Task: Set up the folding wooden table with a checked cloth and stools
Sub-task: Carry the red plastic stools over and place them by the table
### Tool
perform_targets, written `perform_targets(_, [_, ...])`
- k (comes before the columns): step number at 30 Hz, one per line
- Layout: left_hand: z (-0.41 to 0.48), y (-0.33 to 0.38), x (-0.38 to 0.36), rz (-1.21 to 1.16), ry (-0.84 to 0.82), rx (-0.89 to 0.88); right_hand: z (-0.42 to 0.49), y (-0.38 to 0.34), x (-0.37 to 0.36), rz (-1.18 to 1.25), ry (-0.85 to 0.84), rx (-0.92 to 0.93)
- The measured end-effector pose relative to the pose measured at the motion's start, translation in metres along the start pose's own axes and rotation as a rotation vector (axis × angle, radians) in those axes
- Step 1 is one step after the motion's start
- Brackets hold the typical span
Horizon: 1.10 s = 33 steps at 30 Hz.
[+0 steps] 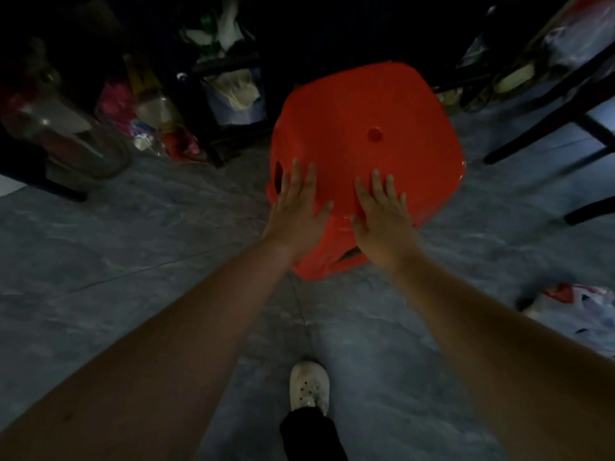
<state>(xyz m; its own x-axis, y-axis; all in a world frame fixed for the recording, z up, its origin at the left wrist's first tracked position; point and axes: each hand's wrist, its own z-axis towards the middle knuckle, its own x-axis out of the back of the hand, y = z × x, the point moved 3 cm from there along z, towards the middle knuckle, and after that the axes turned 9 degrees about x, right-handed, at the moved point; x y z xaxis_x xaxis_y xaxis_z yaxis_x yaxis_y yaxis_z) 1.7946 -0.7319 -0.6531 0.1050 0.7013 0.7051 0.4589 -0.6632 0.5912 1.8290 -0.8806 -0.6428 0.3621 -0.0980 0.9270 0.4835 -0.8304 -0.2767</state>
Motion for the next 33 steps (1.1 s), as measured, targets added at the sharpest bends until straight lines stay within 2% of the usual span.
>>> perform_targets(3, [0.005,-0.008,0.007,0.055,-0.018,0.015,-0.02,-0.021,-0.007,0.051,-0.005,0.001])
perform_targets(6, [-0.02,-0.036,0.009,0.094,-0.034,0.04,-0.049,-0.048,-0.008,0.111,-0.079,0.058])
perform_targets(8, [-0.044,-0.047,0.012,0.117,0.009,0.033,-0.055,-0.048,0.006,0.215,-0.03,0.037])
perform_targets(10, [-0.054,-0.05,0.013,0.113,0.021,0.039,-0.043,-0.021,0.026,0.305,0.152,-0.086])
perform_targets(12, [-0.047,-0.048,0.012,-0.003,0.034,0.101,-0.02,0.023,0.041,0.263,0.271,-0.267])
perform_targets(14, [-0.031,-0.045,0.009,-0.24,0.054,0.243,0.002,0.063,0.045,0.318,0.198,-0.46])
perform_targets(16, [-0.018,-0.042,0.001,-0.419,0.039,0.365,0.021,0.087,0.038,0.49,0.106,-0.525])
perform_targets(18, [-0.014,-0.038,-0.007,-0.478,0.047,0.407,0.027,0.09,0.033,0.544,0.053,-0.479])
perform_targets(23, [-0.04,-0.061,0.003,-0.573,0.149,0.465,0.001,0.059,0.028,0.497,0.078,-0.371])
perform_targets(27, [-0.108,-0.108,0.031,-0.604,0.174,0.511,-0.033,-0.01,0.019,0.478,0.04,-0.282])
perform_targets(33, [-0.252,-0.205,0.072,-0.643,0.424,0.636,-0.084,-0.158,-0.006,0.473,0.002,-0.073])
